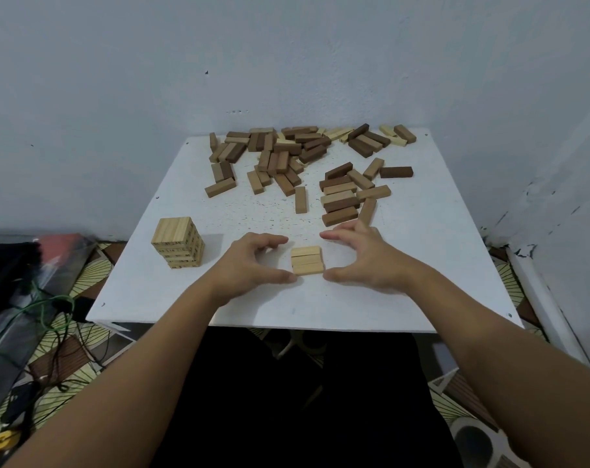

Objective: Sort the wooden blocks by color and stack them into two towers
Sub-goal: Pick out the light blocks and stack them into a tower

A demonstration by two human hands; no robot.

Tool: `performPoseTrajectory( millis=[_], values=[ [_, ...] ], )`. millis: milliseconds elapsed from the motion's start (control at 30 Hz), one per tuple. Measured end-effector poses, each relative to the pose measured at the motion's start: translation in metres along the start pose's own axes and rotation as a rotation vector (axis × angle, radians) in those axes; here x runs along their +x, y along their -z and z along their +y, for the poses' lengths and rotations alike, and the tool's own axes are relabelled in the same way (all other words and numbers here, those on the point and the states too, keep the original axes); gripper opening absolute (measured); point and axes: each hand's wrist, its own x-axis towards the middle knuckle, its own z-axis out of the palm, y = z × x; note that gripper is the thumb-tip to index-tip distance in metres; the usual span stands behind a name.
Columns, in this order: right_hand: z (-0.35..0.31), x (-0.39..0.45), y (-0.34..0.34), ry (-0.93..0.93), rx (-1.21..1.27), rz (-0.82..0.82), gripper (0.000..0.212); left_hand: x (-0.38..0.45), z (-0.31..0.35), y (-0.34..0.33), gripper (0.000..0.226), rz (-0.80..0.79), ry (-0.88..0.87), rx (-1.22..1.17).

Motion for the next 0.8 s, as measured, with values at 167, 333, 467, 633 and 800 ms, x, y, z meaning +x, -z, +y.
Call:
performPoseTrajectory(
  millis=[167,333,467,633,800],
  values=[
    [0.006,0.004,-0.007,0.018,-0.034,0.046,0.069,0.010,-0.009,-0.009,0.077,0.053,-0.017,0.018],
    [0.006,0.005,-0.007,0.027,-0.045,0.045,0.066,0.008,-0.011,-0.008,0.065,0.077,-0.025,-0.009],
    [0.006,0.006,-0.008,0.043,-0.045,0.055,0.063,0.009,-0.012,-0.009,0.059,0.079,-0.037,-0.040],
    [0.006,0.007,-0.010,0.044,-0.044,0.065,0.061,0.010,-0.014,-0.010,0.054,0.076,-0.053,-0.044],
    [0.004,0.007,-0.010,0.040,-0.058,0.065,0.060,0.010,-0.014,-0.010,0.053,0.086,-0.072,-0.027]
  ],
)
